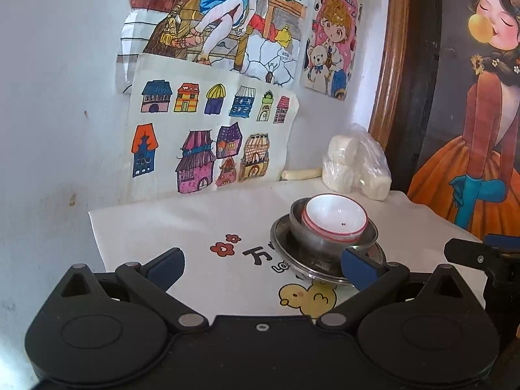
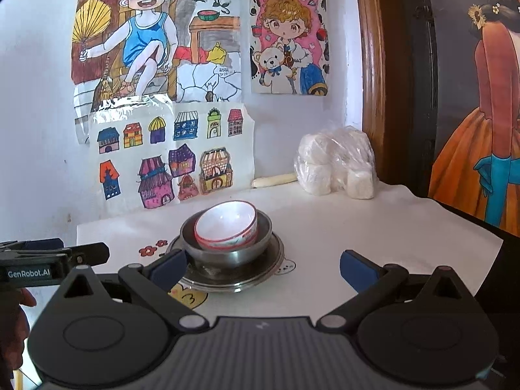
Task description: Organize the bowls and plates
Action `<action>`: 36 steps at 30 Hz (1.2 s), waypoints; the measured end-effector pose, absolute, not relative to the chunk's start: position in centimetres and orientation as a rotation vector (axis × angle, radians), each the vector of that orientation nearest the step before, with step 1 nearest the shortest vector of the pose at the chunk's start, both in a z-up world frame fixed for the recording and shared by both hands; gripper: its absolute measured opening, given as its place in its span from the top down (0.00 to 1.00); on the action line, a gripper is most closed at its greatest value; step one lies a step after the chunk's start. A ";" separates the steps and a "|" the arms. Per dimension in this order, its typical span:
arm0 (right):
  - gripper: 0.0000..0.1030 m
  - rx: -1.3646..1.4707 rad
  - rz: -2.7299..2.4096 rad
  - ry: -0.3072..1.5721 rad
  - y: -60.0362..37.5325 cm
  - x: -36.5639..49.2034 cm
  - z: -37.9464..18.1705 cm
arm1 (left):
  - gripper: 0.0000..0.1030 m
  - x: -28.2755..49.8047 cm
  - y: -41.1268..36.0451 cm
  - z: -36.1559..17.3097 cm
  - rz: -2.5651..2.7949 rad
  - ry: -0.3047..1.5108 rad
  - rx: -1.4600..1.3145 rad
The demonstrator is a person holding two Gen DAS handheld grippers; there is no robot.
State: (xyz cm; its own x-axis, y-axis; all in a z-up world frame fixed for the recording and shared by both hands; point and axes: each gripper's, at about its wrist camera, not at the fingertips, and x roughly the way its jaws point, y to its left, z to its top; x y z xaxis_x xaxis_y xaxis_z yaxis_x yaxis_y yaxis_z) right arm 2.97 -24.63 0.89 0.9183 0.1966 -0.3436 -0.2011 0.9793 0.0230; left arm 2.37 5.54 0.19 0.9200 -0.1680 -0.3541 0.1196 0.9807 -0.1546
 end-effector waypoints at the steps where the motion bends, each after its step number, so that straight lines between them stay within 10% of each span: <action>1: 0.00 -0.016 0.199 0.348 -24.7 2.9 0.8 | 0.01 2.3 5.5 0.2 -0.148 0.373 -0.129; 36: 0.00 0.004 0.072 0.275 -22.8 -0.2 -4.3 | 0.01 -0.9 4.9 -4.6 -0.107 0.260 -0.003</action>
State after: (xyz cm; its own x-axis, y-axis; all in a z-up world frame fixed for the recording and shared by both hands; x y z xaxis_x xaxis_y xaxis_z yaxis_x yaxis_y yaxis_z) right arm -0.17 -22.80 -4.25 0.9600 0.0721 -0.2707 -0.0709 0.9974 0.0141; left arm -0.88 4.93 -4.65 0.9608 -0.1060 -0.2562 0.1054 0.9943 -0.0164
